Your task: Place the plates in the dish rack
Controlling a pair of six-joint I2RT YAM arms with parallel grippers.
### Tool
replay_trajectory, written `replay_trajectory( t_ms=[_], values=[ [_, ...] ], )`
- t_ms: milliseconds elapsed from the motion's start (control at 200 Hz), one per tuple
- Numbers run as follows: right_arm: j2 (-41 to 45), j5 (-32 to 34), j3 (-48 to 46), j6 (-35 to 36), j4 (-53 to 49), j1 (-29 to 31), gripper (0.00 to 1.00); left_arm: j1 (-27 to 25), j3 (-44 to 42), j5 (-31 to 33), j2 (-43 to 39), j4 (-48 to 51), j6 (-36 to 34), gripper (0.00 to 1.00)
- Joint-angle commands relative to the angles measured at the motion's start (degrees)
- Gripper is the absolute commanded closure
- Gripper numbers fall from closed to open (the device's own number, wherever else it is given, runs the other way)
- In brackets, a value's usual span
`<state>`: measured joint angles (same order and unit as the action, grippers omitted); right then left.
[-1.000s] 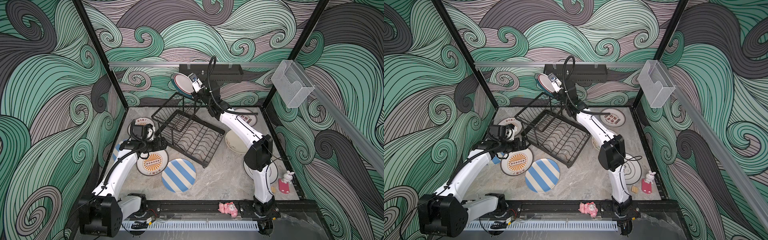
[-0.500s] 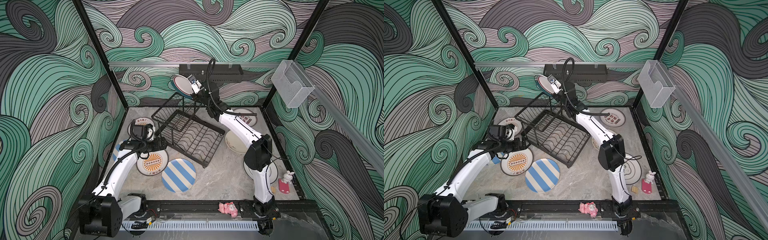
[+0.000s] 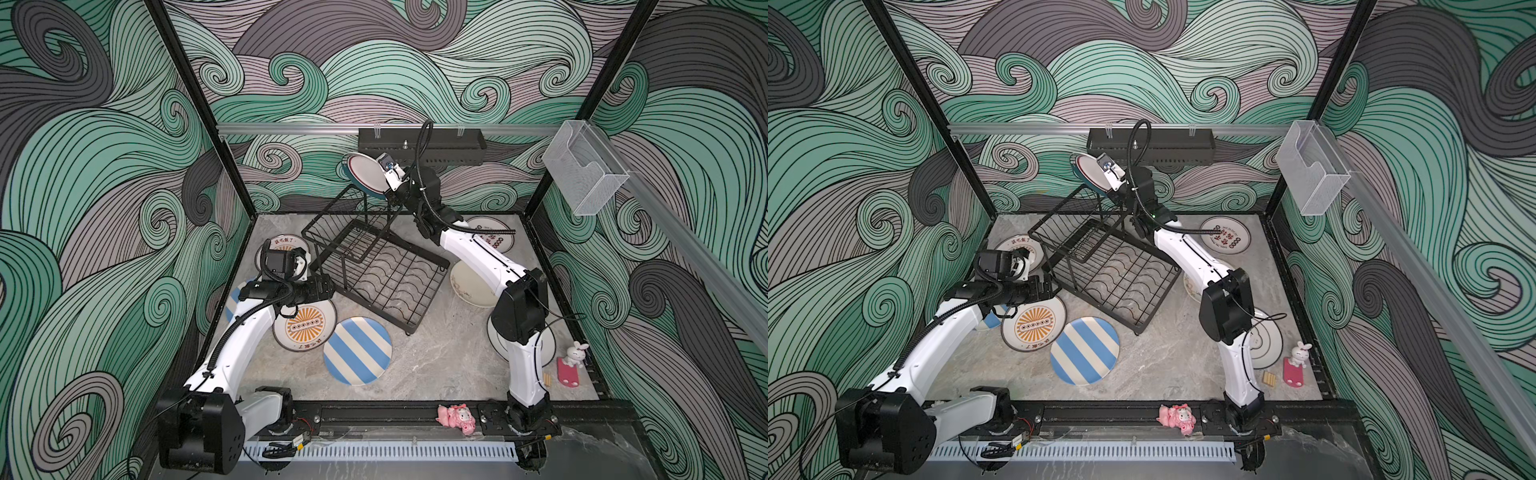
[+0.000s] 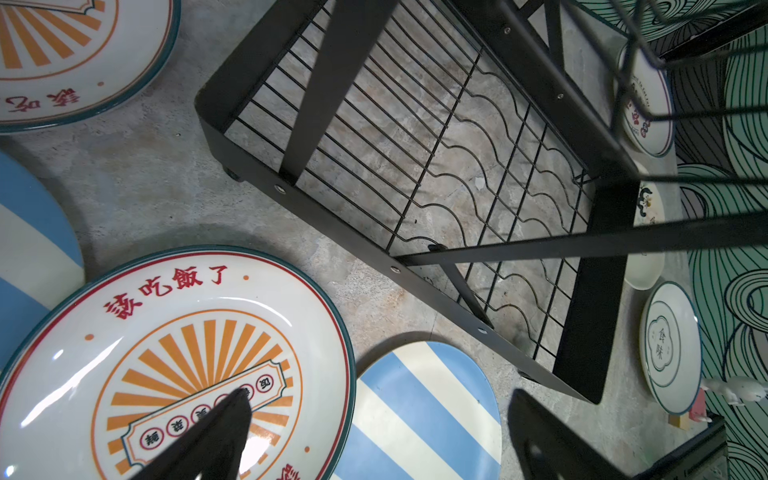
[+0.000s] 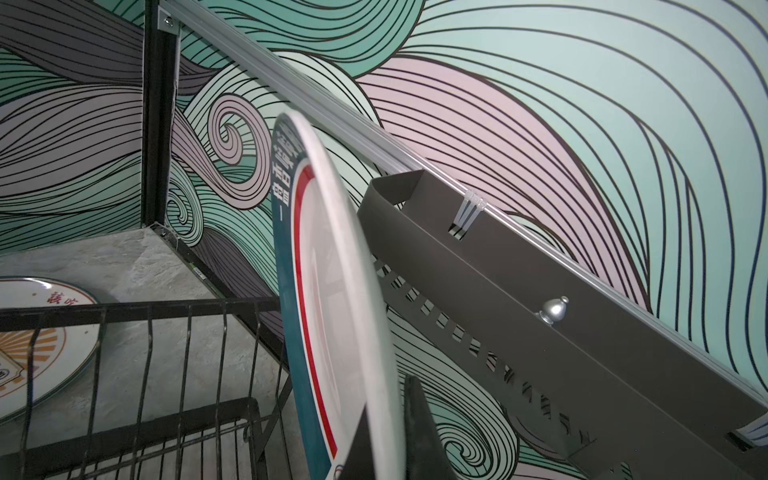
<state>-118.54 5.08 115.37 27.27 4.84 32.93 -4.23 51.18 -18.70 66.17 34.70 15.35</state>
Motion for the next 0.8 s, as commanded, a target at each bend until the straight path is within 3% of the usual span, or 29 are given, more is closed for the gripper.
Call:
replay_trajectory(
  t_ms=[0,400,796],
  values=[
    [3.98,-2.22,-0.91,-2.79,0.56,-1.02,1.0,0.36,0.4,-1.08,-0.07,-0.25,-0.96,0.01],
    [0.55,-4.64,4.53,-4.24,-4.46,-1.81,1.0,0.43,0.0,-0.95,-0.89,-0.43,-1.1,0.01],
    [-6.72,-2.85,12.55,-2.76,-8.9,-1.73,1.0,0.45,0.17,-0.99,-0.34,-0.47,-1.17,0.02]
  ],
)
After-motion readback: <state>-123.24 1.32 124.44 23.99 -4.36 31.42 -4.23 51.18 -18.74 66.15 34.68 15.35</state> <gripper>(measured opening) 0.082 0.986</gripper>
